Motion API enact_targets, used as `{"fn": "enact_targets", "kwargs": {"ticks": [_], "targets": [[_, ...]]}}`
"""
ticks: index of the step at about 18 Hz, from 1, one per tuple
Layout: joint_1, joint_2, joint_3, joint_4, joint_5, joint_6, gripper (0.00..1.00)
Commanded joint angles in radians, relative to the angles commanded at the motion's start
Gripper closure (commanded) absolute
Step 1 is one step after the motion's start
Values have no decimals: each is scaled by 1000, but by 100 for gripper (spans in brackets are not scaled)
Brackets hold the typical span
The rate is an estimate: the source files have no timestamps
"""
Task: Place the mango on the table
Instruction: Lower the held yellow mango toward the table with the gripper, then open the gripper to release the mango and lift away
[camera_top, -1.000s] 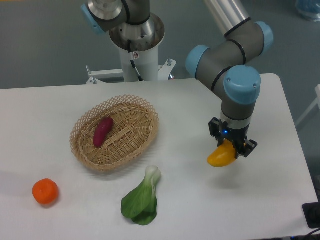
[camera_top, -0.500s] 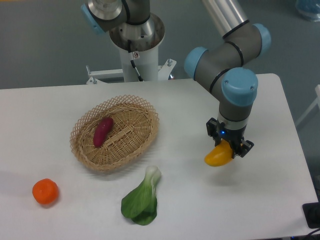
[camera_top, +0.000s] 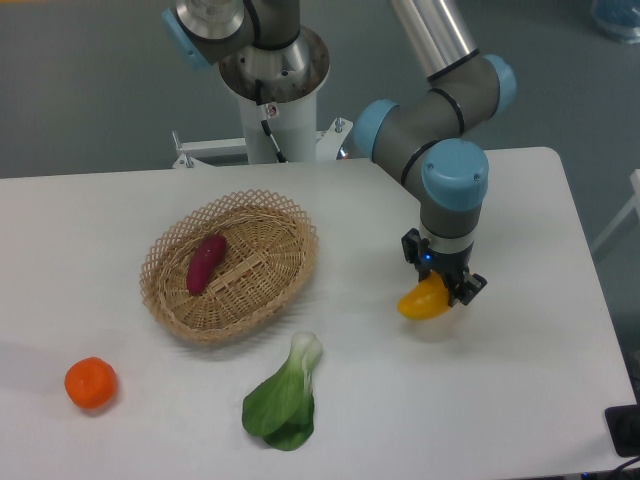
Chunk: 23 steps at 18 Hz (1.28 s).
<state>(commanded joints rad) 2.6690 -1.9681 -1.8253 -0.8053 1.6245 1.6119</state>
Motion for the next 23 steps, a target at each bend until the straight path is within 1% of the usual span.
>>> {"fn": "enact_targets", "kwargs": {"ticks": [2,5,7,9,10,11,12,13,16,20,23], "targets": [[25,21,-20,0,0,57,63],[37,23,-26,0,-2,72,61],[34,23,-31,0,-2,72,54],[35,23,-38,2,-3,72,39],[35,23,-38,0,-6,72,37],[34,23,-40,0,-6,72,26],[34,23,-45,2,-8,72,11],[34,23,-45,2,-8,72,2],[31,23,-23,0,-11,60,0],[29,22,-2,-2,-11,59,0],[26,17,27,-12,-9,62,0]]}}
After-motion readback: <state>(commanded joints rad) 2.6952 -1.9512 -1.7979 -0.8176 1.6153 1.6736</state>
